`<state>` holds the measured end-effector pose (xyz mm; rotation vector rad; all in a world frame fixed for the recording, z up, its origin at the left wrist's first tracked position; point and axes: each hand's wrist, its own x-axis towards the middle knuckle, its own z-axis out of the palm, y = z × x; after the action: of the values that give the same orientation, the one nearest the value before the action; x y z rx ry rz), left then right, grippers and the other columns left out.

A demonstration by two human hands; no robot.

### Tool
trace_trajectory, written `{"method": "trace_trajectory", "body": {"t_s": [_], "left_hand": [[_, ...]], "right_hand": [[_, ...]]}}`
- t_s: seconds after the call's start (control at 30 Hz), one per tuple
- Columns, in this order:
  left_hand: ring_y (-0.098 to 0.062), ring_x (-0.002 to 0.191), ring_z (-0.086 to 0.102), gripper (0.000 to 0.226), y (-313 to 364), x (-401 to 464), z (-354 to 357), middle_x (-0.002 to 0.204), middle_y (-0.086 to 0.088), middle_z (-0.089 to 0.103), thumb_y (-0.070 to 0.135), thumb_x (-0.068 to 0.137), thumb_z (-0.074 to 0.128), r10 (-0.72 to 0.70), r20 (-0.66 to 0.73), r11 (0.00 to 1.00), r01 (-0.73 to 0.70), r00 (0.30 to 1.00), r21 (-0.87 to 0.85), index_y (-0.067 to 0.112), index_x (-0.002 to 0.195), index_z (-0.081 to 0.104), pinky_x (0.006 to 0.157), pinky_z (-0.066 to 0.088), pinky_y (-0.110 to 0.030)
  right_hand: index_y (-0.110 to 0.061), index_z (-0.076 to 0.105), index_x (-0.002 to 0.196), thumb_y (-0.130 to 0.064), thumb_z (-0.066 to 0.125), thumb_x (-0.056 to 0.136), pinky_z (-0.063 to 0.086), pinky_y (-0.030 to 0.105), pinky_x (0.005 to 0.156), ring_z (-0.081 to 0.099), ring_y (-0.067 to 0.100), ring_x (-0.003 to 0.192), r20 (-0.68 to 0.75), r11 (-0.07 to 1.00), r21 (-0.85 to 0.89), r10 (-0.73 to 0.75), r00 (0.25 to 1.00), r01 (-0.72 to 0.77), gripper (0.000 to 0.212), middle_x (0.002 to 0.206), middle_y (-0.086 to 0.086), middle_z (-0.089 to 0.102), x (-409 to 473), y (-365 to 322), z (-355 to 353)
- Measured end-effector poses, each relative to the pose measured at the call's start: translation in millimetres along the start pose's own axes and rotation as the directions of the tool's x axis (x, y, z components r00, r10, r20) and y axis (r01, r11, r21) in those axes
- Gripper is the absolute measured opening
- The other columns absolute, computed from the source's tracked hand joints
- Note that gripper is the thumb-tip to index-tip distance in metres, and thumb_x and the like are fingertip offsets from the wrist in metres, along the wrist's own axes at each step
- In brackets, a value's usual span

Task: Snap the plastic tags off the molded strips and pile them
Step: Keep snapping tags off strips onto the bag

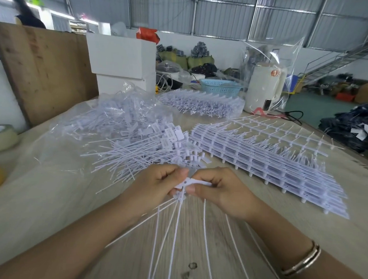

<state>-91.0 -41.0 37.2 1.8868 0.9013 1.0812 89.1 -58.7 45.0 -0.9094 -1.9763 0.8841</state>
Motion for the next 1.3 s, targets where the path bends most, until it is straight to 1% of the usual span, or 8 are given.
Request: {"method": "trace_trajectory", "body": {"t_s": [0.2, 0.37, 0.5, 0.67, 0.83, 1.0, 1.13, 1.3], "left_hand": [[-0.002, 0.047, 0.041, 0.044, -4, 1, -3, 0.047, 0.011, 0.044, 0.051, 0.079, 0.048, -0.114, -0.042, 0.980, 0.105, 0.993, -0.168, 0.025, 0.045, 0.051, 0.053, 0.035, -0.010], [-0.003, 0.045, 0.034, 0.047, -10, 3, -15, 0.046, 0.009, 0.035, 0.051, 0.087, 0.047, 0.108, -0.070, 0.965, -0.088, 0.992, 0.245, 0.017, 0.054, 0.044, 0.047, 0.026, -0.016], [-0.010, 0.047, 0.042, 0.044, -18, 8, -24, 0.048, 0.004, 0.041, 0.040, 0.093, 0.049, 0.267, 0.050, 0.748, -0.240, 0.962, 0.619, 0.016, 0.057, 0.044, 0.051, 0.029, -0.027], [-0.011, 0.076, 0.057, 0.060, -13, 5, -18, 0.082, 0.011, 0.062, 0.064, 0.081, 0.022, 0.220, 0.056, 0.555, -0.172, 0.974, 0.814, 0.026, 0.091, 0.067, 0.070, 0.029, -0.028], [-0.013, 0.081, 0.056, 0.053, -8, 2, -8, 0.083, 0.007, 0.059, 0.044, 0.091, 0.026, 0.317, 0.035, 0.742, -0.271, 0.948, 0.612, 0.017, 0.086, 0.072, 0.076, 0.041, -0.034], [-0.005, 0.080, 0.050, 0.028, -7, 0, 2, 0.074, 0.012, 0.052, 0.033, 0.089, 0.058, 0.231, 0.073, 0.875, -0.240, 0.970, 0.420, 0.034, 0.062, 0.052, 0.071, 0.034, -0.013], [-0.004, 0.074, 0.047, 0.024, -10, 3, -2, 0.067, 0.010, 0.050, 0.028, 0.084, 0.055, 0.195, 0.055, 0.905, -0.201, 0.979, 0.374, 0.021, 0.062, 0.052, 0.067, 0.032, -0.013], [-0.006, 0.065, 0.043, 0.026, -8, 1, -6, 0.060, 0.010, 0.042, 0.033, 0.086, 0.047, 0.176, 0.071, 0.912, -0.190, 0.982, 0.363, 0.027, 0.060, 0.045, 0.061, 0.029, -0.018]], "right_hand": [[-0.004, 0.066, 0.071, -0.025, 0.066, 0.084, 0.030, 0.021, 0.051, 0.037, 0.008, 0.050, -0.230, 0.993, -0.085, -0.099, 0.968, 0.081, 0.025, 0.054, 0.002, 0.045, 2, 1, -2], [-0.010, 0.069, 0.083, -0.040, 0.062, 0.082, 0.036, 0.022, 0.054, 0.046, 0.005, 0.056, -0.151, 0.948, -0.317, -0.072, 0.986, 0.021, 0.030, 0.067, -0.004, 0.059, 0, 6, -14], [-0.021, 0.066, 0.110, -0.046, 0.057, 0.082, 0.044, 0.018, 0.069, 0.056, 0.002, 0.078, -0.095, 0.911, -0.412, -0.035, 0.995, -0.007, 0.039, 0.088, -0.015, 0.060, 0, 6, -14], [-0.033, 0.040, 0.137, -0.035, 0.070, 0.081, 0.038, 0.014, 0.069, 0.048, -0.005, 0.077, -0.013, 0.934, -0.358, -0.005, 1.000, 0.000, 0.063, 0.086, -0.021, 0.045, 1, 8, -2], [-0.032, 0.027, 0.144, -0.034, 0.074, 0.078, 0.045, 0.025, 0.072, 0.052, 0.002, 0.079, 0.005, 0.921, -0.385, -0.062, 0.998, 0.059, 0.081, 0.087, -0.015, 0.045, 2, 6, 7], [-0.027, 0.029, 0.144, -0.031, 0.074, 0.079, 0.048, 0.033, 0.084, 0.055, 0.006, 0.090, 0.030, 0.927, -0.364, -0.081, 0.996, 0.087, 0.079, 0.095, -0.010, 0.051, 2, 6, 10], [-0.019, 0.056, 0.123, -0.034, 0.067, 0.084, 0.046, 0.032, 0.087, 0.056, 0.007, 0.098, 0.067, 0.950, -0.310, -0.017, 0.998, 0.037, 0.043, 0.103, 0.000, 0.058, 1, -2, -3], [-0.029, 0.063, 0.086, -0.029, 0.061, 0.090, 0.035, 0.019, 0.061, 0.047, -0.001, 0.063, 0.108, 0.925, -0.372, 0.121, 0.987, -0.072, 0.004, 0.072, -0.012, 0.054, -4, -1, -14]]}}
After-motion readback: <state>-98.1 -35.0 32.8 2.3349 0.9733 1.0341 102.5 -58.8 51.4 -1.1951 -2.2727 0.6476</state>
